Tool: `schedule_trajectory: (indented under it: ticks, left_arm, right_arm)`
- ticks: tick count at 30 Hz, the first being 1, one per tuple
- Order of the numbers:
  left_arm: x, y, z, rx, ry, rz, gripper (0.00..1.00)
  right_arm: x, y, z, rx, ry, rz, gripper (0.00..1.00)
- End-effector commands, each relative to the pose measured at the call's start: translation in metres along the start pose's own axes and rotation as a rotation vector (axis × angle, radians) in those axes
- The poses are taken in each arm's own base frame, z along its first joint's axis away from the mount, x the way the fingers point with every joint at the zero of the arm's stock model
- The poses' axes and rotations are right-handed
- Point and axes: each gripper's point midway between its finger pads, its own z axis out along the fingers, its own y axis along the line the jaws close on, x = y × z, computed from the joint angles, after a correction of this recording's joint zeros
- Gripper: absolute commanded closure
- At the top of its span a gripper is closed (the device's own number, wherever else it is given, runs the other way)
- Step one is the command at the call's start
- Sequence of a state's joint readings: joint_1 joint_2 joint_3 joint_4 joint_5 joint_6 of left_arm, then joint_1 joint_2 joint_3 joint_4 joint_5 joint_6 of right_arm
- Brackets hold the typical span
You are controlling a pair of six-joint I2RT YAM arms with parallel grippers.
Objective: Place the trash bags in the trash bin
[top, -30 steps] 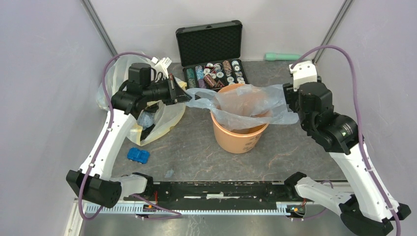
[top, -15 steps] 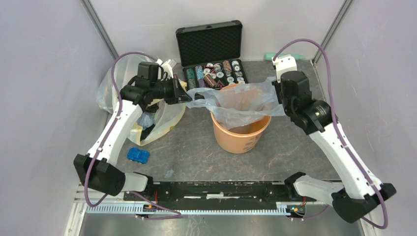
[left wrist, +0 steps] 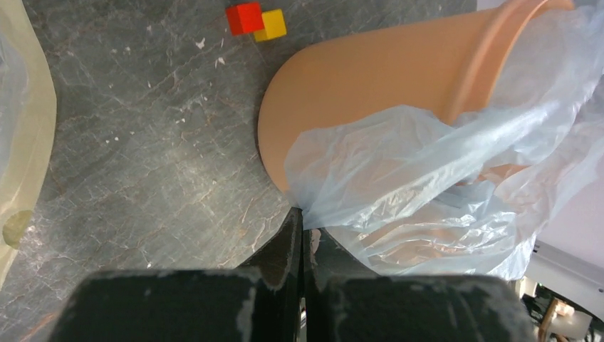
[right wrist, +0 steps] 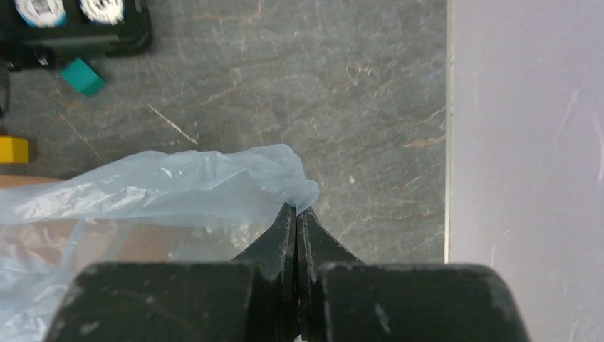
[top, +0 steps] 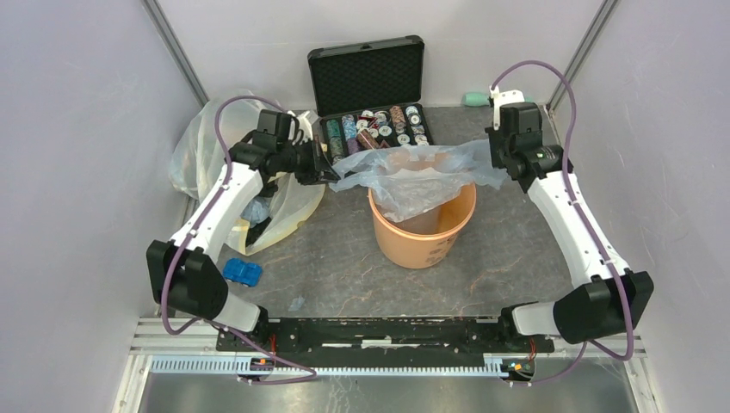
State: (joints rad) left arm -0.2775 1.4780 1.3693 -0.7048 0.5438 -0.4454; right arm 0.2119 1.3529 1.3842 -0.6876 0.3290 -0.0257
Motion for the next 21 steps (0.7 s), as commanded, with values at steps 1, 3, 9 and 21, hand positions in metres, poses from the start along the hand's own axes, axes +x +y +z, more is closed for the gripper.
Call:
schedule_trajectory:
  ticks: [1,3,9,21]
  left_arm:
    - [0.013,0.006,0.017,0.014,0.043,0.001,0.98]
    - [0.021,0.013,0.024,0.006,0.06,-0.02,0.98]
    - [0.052,0.031,0.04,0.014,0.091,-0.086,0.98]
    - [0.03,-0.029,-0.004,0.183,-0.072,-0.026,0.88]
  right_arm:
    - [0.024,0.009,0.013,-0.051,0.029,0.032,1.0]
    - [0.038,0.007,0.014,-0.043,0.043,0.034,1.0]
    - [0.075,0.021,0.015,-0.099,0.073,0.073,1.0]
    - [0.035,-0.003,-0.038,-0.068,-0.098,0.111,0.63]
